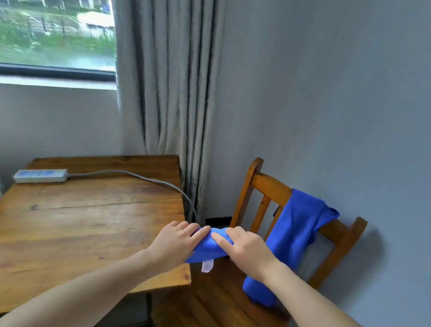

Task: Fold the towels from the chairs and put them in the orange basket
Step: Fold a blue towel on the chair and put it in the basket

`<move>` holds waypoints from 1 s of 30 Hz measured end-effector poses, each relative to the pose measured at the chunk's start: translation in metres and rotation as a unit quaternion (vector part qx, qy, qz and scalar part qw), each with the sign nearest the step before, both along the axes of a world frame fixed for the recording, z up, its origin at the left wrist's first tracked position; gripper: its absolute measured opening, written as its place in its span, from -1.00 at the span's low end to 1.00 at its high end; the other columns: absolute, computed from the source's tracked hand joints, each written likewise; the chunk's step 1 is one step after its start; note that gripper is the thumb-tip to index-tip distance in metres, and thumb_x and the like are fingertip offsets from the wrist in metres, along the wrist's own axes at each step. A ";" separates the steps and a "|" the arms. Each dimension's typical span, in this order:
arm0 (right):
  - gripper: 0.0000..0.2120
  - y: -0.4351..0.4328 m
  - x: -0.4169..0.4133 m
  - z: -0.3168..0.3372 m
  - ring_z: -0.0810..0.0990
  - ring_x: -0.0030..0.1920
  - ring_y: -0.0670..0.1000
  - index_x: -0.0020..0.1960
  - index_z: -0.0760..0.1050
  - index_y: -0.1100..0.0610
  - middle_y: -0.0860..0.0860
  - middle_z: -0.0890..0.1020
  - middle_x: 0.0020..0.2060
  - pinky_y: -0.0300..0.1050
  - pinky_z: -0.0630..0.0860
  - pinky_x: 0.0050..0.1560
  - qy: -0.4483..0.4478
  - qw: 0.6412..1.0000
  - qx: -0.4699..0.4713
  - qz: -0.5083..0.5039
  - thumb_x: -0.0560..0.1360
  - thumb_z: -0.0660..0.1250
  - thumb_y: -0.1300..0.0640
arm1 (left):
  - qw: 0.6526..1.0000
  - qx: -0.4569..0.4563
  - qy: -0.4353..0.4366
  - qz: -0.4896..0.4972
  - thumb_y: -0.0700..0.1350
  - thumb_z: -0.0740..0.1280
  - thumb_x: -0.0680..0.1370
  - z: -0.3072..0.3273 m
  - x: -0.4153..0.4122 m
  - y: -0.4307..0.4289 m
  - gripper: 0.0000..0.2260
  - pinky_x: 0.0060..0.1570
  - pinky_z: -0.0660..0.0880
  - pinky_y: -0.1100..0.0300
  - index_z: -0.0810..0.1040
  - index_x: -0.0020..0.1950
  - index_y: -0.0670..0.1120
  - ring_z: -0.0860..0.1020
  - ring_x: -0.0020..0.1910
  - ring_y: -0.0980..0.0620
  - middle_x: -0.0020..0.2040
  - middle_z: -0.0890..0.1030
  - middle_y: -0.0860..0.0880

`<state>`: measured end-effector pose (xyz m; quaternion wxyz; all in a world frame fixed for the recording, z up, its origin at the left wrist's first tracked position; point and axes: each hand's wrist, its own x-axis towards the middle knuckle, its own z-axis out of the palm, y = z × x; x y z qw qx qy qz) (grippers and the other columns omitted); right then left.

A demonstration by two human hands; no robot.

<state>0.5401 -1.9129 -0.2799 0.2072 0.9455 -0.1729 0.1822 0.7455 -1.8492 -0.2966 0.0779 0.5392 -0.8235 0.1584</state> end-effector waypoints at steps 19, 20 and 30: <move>-0.35 0.187 0.226 0.034 0.53 -0.37 0.00 0.17 0.34 0.06 0.00 0.57 -0.27 -0.23 0.45 -0.48 -0.049 0.870 0.019 0.491 0.13 0.50 0.19 | 0.842 -0.032 -0.019 0.539 -0.10 0.47 0.02 0.061 0.055 0.338 -0.32 -0.51 0.45 0.31 0.40 0.12 -0.04 0.57 -0.44 0.03 -0.30 0.63 0.05; -0.38 0.201 0.231 0.035 0.53 -0.36 0.00 0.17 0.35 0.07 0.00 0.56 -0.27 -0.23 0.45 -0.47 -0.054 0.861 0.015 0.506 0.14 0.47 0.19 | 0.833 -0.031 -0.023 0.552 -0.08 0.41 0.07 0.063 0.050 0.352 -0.38 -0.51 0.46 0.32 0.39 0.12 -0.03 0.58 -0.44 0.04 -0.31 0.62 0.06; -0.21 0.401 0.264 0.058 0.54 -0.36 -0.05 0.16 0.36 0.04 -0.05 0.57 -0.27 -0.24 0.37 -0.55 0.015 0.778 -0.009 0.628 -0.02 0.57 0.10 | 0.718 -0.020 -0.004 0.695 -0.04 0.49 0.01 0.070 0.013 0.544 -0.29 -0.50 0.41 0.35 0.37 0.13 0.01 0.56 -0.42 0.09 -0.28 0.62 0.10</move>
